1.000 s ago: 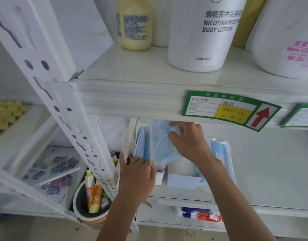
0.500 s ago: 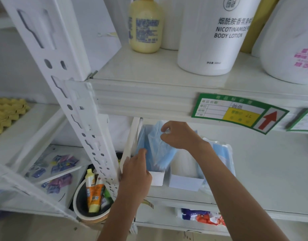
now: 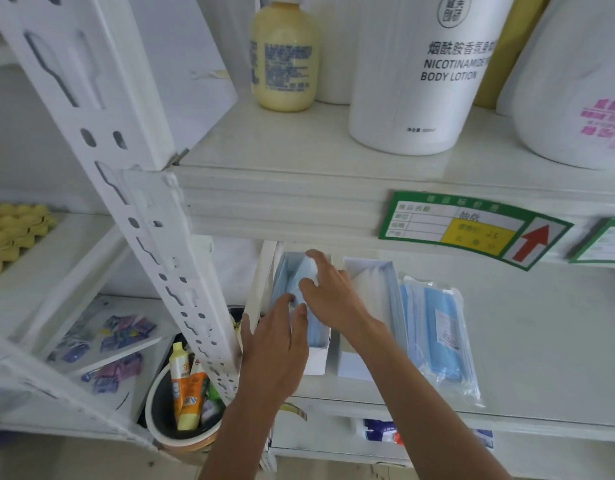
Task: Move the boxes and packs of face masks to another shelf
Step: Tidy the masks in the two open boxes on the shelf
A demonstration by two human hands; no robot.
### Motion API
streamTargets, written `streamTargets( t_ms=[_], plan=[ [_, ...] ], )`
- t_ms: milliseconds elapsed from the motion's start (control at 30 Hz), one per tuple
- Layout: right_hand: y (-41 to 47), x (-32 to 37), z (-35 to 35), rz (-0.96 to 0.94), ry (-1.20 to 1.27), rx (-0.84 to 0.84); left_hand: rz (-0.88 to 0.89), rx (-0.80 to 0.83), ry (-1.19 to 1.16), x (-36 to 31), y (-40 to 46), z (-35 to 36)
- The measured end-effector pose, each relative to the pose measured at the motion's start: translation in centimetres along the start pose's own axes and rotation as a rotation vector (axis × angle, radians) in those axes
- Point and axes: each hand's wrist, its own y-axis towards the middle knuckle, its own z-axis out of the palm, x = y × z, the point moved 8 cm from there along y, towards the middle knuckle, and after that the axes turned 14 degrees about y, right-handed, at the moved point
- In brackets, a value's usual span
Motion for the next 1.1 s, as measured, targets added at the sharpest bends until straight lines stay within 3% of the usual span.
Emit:
streamTargets(
  t_ms=[267,400,533,667,867,1033,1100],
  plan=[
    [-0.8,1.2,-1.1,-0.105,-0.094,-0.037,0.011,0.070,0.104,-0.5,-0.2,1.2],
    [-0.8,0.8,0.3,-0.081,-0.101,-0.007,0.052,-0.011,0.022,-0.4,-0.3,1.1],
    [-1.2,-0.7,3.2,0.070,-0.022,0.167,-0.017,-0.089,-0.269,0.5,0.1,1.0],
    [-1.8,-1.5,3.6,0.087,-0.142,0.315,0.036,-0.104,-0.160,0.0,-0.5,0.6],
    [-2.5,-1.2,0.4,-0.026,-0.240,0.081,0.121,-0.077,0.218,-0.8,-0.4,0.3],
    [-3.5,-1.0,1.0,-0.064,-0.532,0.026,0.125,-0.063,0.269,-1.3,0.2,0.4],
    [-3.6,-0.7,1.6,-0.074,-0.589,-0.029,0.100,-0.084,0.189,-1.2,0.4,0.3]
  ],
)
